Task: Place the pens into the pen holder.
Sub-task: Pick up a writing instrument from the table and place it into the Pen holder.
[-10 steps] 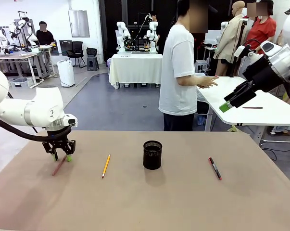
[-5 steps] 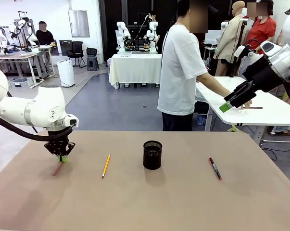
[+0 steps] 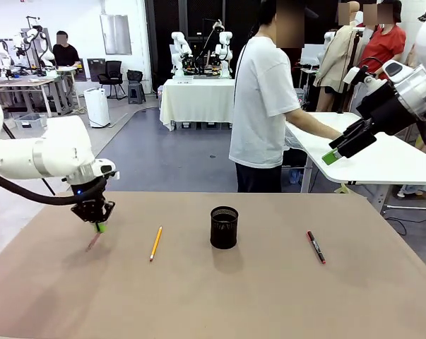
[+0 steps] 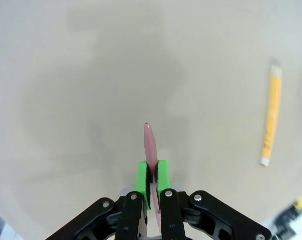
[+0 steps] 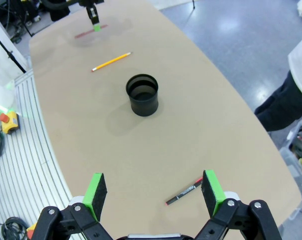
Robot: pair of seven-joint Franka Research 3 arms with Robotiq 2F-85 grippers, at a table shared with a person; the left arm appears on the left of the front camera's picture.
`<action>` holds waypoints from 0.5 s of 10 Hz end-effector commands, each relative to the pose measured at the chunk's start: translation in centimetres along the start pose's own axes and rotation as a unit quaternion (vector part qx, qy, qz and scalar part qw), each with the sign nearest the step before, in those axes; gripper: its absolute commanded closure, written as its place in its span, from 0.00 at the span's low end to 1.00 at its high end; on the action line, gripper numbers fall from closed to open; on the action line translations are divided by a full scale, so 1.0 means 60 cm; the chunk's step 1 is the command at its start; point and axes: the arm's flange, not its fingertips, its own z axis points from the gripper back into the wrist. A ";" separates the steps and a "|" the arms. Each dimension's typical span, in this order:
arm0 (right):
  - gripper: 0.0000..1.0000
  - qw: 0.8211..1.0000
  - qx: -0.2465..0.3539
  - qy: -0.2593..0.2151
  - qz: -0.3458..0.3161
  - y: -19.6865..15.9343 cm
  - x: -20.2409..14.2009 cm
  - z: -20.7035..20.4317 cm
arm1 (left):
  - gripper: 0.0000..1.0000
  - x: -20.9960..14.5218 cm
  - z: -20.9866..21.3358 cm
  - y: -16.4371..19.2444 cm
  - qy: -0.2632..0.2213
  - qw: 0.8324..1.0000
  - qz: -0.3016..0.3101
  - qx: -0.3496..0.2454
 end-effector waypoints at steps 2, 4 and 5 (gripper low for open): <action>0.00 1.000 -0.001 -0.006 0.000 0.000 0.002 0.001 | 1.00 -0.034 0.076 -0.006 0.014 0.983 -0.100 -0.156; 0.00 1.000 -0.001 -0.006 0.000 0.000 0.002 0.001 | 1.00 -0.041 0.118 -0.027 -0.011 0.957 -0.158 -0.244; 0.00 1.000 -0.001 -0.006 0.000 0.000 0.002 0.001 | 1.00 -0.039 0.131 -0.038 -0.028 0.943 -0.200 -0.264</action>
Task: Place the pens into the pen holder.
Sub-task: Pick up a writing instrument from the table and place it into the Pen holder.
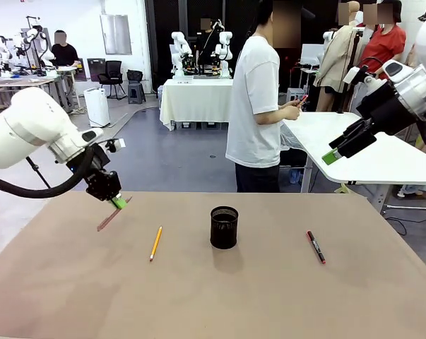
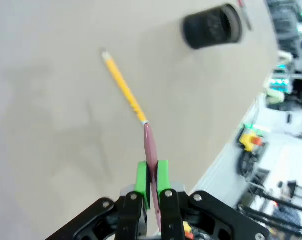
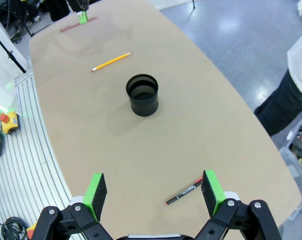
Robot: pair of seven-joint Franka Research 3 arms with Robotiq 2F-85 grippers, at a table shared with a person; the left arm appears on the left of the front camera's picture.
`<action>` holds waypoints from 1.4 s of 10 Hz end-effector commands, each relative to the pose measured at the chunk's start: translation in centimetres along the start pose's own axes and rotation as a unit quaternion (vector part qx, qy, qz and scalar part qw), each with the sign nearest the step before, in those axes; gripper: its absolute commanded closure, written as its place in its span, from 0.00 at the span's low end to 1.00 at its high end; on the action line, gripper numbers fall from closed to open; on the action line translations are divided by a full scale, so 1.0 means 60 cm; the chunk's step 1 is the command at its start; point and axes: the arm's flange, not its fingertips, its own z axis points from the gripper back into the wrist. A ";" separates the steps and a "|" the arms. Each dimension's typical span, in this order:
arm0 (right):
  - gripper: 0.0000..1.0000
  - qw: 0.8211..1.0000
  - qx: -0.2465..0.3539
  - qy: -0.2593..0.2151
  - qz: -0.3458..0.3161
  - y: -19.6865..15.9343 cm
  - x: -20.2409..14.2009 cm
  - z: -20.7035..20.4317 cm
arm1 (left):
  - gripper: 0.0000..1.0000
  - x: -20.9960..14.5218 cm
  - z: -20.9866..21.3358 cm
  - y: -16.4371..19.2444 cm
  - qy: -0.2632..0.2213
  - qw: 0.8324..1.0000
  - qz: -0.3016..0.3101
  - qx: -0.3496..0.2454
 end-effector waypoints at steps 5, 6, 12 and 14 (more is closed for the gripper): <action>0.00 1.000 -0.001 -0.006 0.000 0.000 0.002 0.001 | 1.00 0.040 0.009 -0.038 -0.037 0.944 -0.315 -0.095; 0.00 1.000 -0.001 -0.006 0.000 0.000 0.002 0.001 | 1.00 0.039 0.013 -0.048 -0.046 0.928 -0.352 -0.113; 0.00 1.000 -0.001 -0.006 0.000 0.000 0.002 0.001 | 1.00 0.050 0.002 -0.063 -0.071 0.926 -0.358 -0.097; 0.00 1.000 -0.001 -0.006 0.000 0.000 0.002 0.001 | 1.00 0.032 0.046 -0.074 -0.165 0.868 -0.435 -0.172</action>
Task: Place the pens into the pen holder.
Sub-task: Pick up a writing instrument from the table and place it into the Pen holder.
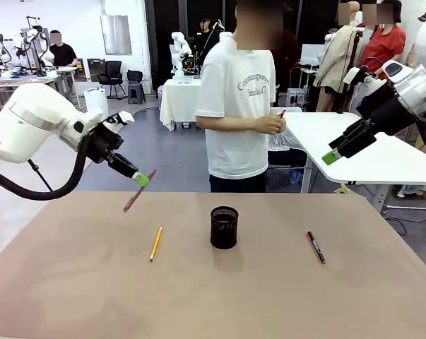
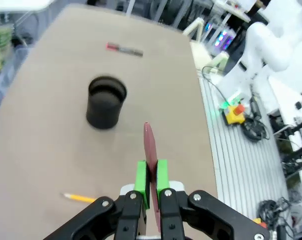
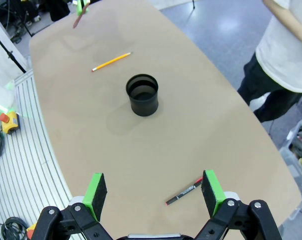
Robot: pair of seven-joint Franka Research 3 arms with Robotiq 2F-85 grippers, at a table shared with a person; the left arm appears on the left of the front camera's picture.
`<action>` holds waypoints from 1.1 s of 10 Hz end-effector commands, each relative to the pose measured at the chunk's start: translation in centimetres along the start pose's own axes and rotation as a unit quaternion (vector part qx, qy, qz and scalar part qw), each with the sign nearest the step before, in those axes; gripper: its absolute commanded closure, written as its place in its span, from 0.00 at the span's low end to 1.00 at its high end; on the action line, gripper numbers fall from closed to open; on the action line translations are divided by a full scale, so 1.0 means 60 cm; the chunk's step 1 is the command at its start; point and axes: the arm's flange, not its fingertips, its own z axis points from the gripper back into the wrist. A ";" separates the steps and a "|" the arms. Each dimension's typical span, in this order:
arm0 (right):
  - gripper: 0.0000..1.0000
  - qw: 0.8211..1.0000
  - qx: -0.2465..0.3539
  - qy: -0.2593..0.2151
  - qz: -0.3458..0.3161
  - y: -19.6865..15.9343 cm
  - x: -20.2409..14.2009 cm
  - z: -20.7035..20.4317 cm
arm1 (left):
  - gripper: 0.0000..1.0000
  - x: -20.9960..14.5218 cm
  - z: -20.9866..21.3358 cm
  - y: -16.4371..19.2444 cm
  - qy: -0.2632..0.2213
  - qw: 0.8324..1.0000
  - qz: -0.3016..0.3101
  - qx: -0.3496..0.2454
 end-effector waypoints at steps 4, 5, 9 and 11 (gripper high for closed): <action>0.00 1.000 -0.001 -0.006 0.000 0.000 0.002 0.001 | 1.00 -0.023 0.091 -0.057 -0.192 0.962 -0.196 -0.014; 0.00 1.000 -0.001 -0.006 0.000 0.000 0.002 0.001 | 1.00 -0.033 0.111 -0.062 -0.212 0.952 -0.222 0.005; 0.00 1.000 -0.001 -0.006 0.000 0.000 0.002 0.001 | 1.00 -0.045 0.143 -0.072 -0.280 0.929 -0.239 0.045; 0.00 1.000 -0.001 -0.006 0.000 0.000 0.002 0.001 | 1.00 -0.046 0.153 -0.061 -0.263 0.936 -0.229 0.043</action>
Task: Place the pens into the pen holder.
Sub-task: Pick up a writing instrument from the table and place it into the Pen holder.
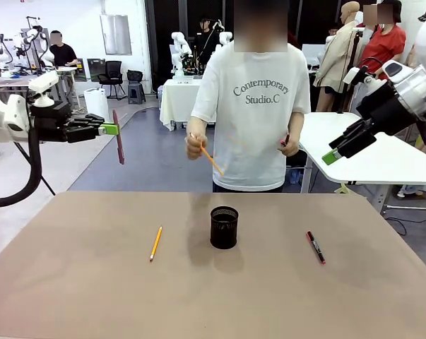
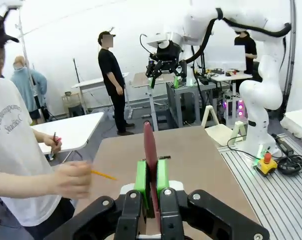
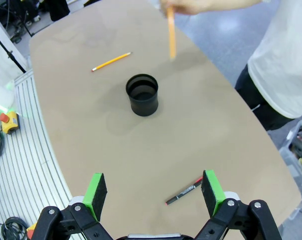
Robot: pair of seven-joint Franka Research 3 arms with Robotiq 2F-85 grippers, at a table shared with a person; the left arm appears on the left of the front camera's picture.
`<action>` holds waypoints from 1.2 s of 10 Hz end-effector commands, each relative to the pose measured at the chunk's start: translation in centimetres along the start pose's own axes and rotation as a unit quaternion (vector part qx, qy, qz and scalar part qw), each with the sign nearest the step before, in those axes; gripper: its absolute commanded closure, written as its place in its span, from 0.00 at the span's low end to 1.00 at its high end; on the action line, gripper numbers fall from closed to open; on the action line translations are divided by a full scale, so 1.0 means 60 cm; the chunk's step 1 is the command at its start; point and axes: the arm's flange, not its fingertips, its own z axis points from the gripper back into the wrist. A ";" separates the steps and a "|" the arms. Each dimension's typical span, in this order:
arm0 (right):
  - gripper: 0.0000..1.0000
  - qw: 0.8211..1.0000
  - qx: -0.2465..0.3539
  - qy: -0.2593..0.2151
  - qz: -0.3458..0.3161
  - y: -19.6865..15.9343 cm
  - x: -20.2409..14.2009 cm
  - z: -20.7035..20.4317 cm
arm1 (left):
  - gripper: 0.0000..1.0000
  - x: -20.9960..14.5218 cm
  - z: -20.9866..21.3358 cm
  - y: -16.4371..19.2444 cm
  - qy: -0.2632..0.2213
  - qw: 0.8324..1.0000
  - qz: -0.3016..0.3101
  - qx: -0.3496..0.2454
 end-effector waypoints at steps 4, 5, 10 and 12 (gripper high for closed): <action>0.00 1.000 0.000 -0.006 0.000 0.000 0.002 0.001 | 1.00 0.001 0.004 -0.001 0.008 1.000 -0.001 -0.003; 0.00 1.000 0.000 -0.006 0.000 0.000 0.002 0.001 | 1.00 0.001 0.004 -0.001 0.008 1.000 -0.001 -0.003; 0.00 1.000 0.000 -0.006 0.000 0.000 0.002 0.001 | 1.00 0.001 0.004 -0.001 0.008 1.000 -0.001 -0.003; 0.00 1.000 0.000 -0.006 0.000 0.000 0.002 0.001 | 1.00 0.001 0.004 -0.001 0.008 1.000 -0.001 -0.003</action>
